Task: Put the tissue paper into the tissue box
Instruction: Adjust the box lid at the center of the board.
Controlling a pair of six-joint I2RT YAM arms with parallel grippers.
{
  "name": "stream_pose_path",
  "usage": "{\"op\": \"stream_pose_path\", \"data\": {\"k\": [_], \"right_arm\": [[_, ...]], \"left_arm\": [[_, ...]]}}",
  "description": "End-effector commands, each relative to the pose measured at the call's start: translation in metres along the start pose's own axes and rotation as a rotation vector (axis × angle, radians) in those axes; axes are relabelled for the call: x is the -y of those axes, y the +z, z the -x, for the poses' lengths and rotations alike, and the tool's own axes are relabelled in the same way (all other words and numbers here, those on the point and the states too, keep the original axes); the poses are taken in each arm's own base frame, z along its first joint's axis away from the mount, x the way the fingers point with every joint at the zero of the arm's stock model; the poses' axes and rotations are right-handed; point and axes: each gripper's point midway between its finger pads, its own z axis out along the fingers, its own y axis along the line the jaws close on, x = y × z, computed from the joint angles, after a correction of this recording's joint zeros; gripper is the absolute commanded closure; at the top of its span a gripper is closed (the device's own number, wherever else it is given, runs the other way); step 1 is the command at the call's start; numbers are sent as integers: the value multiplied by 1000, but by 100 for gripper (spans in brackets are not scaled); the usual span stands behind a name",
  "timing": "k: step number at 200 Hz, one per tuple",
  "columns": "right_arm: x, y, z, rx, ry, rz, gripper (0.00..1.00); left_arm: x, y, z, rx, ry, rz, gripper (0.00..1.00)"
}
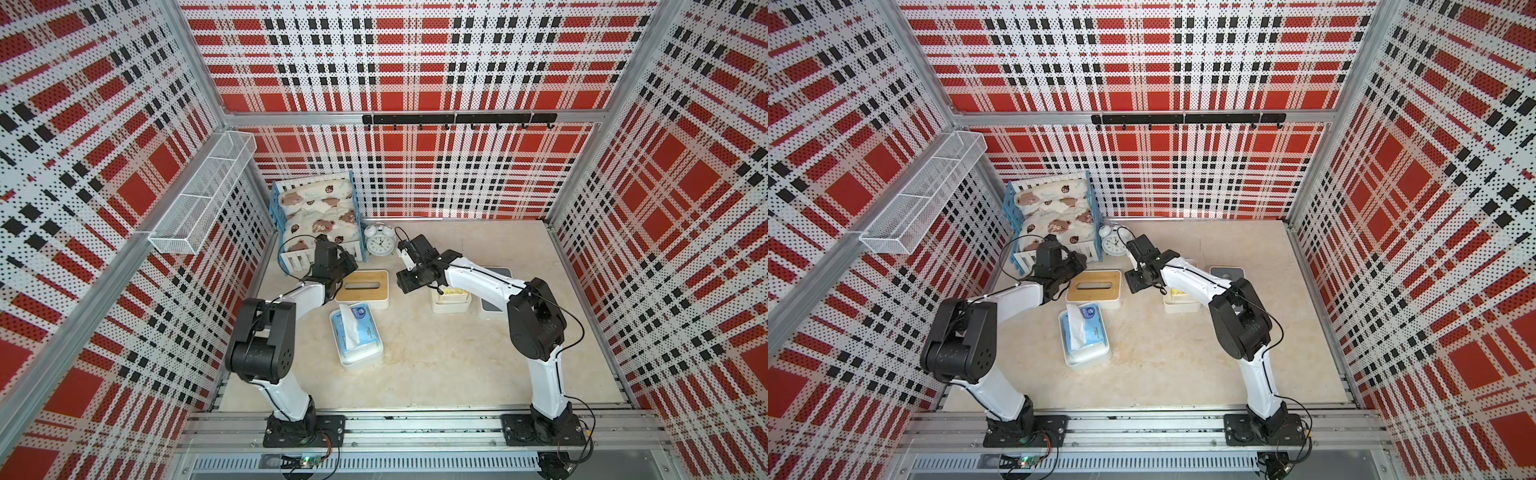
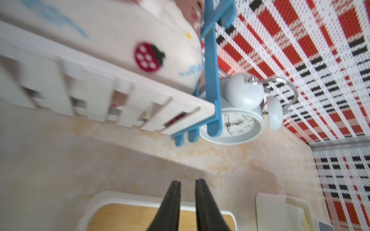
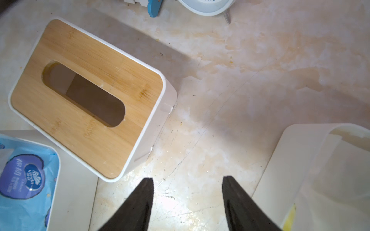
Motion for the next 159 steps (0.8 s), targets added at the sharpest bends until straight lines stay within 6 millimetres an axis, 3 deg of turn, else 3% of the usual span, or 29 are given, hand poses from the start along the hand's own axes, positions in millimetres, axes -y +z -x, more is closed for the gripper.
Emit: {"op": "stream_pose_path", "data": {"k": [1,23,78,123,159], "right_arm": [[-4,-19,18,65,-2,11,39],[-7,-18,21,70,6,25,39],[-9,-27,24,80,6,36,39],[-9,-30,28,85,3,30,40],[-9,-31,29,88,3,30,41]], "left_arm": [[-29,-19,11,31,28,89,79],[-50,-24,9,28,51,158,79],[-92,-12,-26,-33,64,269,79],[-89,0,-20,-40,69,265,79],[-64,19,-29,-87,114,219,79]]}}
